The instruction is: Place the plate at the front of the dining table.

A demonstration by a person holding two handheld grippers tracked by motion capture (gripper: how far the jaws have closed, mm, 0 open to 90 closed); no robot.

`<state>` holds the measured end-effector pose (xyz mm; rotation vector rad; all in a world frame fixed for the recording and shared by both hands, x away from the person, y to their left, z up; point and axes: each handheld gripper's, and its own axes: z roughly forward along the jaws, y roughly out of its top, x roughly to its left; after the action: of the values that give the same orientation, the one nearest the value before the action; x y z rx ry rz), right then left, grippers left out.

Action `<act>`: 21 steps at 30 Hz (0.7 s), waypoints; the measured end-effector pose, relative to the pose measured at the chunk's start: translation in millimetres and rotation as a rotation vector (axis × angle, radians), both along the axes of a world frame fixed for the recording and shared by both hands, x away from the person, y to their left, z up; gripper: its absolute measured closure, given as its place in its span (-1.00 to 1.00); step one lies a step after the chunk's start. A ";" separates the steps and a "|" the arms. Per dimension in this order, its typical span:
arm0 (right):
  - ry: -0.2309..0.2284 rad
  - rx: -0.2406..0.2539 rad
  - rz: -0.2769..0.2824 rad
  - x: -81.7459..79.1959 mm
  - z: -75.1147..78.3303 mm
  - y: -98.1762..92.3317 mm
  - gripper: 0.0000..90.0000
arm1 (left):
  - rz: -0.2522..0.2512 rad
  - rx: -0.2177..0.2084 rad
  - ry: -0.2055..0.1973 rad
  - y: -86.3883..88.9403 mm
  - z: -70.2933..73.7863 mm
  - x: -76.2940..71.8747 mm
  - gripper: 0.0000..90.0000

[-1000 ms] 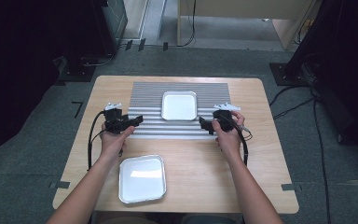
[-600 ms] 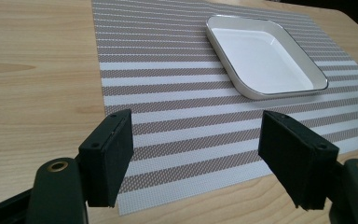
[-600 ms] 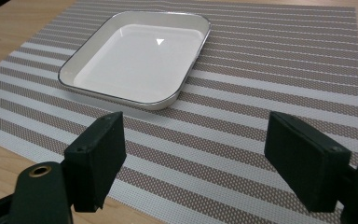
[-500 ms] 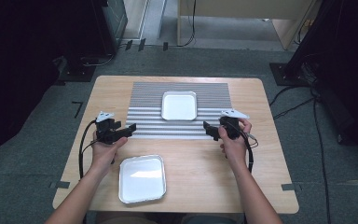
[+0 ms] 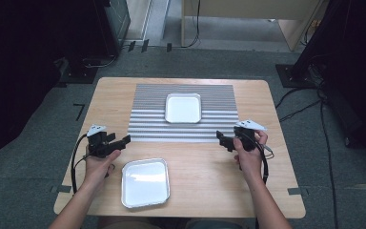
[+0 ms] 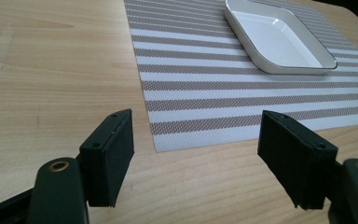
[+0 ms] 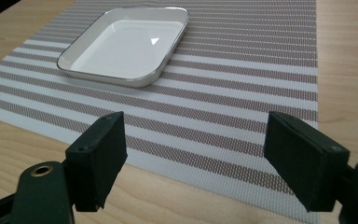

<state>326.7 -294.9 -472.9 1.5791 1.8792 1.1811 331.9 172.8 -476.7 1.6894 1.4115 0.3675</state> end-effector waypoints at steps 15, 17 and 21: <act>0.012 -0.026 -0.015 -31.6 -14.1 -21.1 -0.52 | 0.021 0.007 0.009 23.6 -11.3 -25.2 -0.40; 0.013 -0.026 -0.023 -36.9 -15.3 -25.0 -0.52 | 0.025 0.009 0.005 27.0 -12.1 -28.3 -0.40; 0.013 -0.026 -0.033 -45.3 -18.6 -32.5 -0.52 | 0.022 0.029 0.005 31.6 -14.1 -34.9 -0.40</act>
<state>281.4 -327.4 -491.5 1.6008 1.8619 1.1306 297.0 204.3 -490.8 1.7005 1.4357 0.3982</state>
